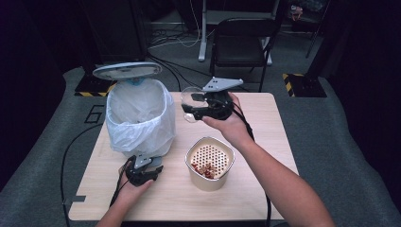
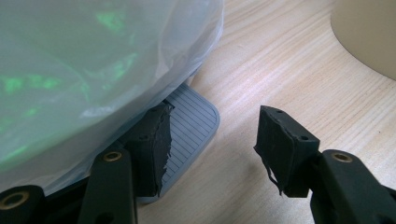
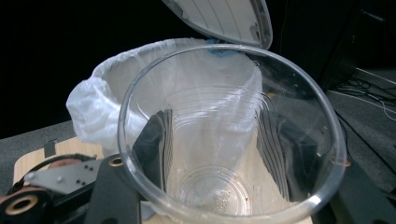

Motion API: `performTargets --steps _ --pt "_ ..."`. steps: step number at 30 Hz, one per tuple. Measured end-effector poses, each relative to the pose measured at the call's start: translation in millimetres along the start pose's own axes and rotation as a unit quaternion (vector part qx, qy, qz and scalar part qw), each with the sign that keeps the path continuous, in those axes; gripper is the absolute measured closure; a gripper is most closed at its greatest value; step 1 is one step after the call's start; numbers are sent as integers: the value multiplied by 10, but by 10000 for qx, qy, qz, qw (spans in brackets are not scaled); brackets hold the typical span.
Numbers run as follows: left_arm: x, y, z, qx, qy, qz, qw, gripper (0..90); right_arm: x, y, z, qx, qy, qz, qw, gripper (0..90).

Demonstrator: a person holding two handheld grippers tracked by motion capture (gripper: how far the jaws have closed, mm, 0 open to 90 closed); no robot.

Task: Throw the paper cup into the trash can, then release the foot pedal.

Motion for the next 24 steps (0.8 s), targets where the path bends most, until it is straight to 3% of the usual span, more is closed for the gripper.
performTargets --steps 10,14,22,24 --pt "-3 -11 -13 25 -4 1 10000 449 -74 -272 -344 76 11 -121 9999 459" --pt "6 -16 -18 62 51 -5 10000 449 -107 -387 -401 60 60 -213 9997 458" --pt "19 -13 -1 -12 124 -7 9999 448 -166 -633 -437 73 -84 -427 9990 457" --pt "21 -17 -16 39 58 34 10000 449 -172 -662 -436 59 -44 -449 9990 457"
Point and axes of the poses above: each handheld gripper's, and its own axes: y roughly backward along the jaws, z roughly out of its underside, x roughly to its right, the point moved 10 cm from there along -y, roughly forward along the jaws, and after that the axes turned 6 degrees about y, right-handed, at the moved point
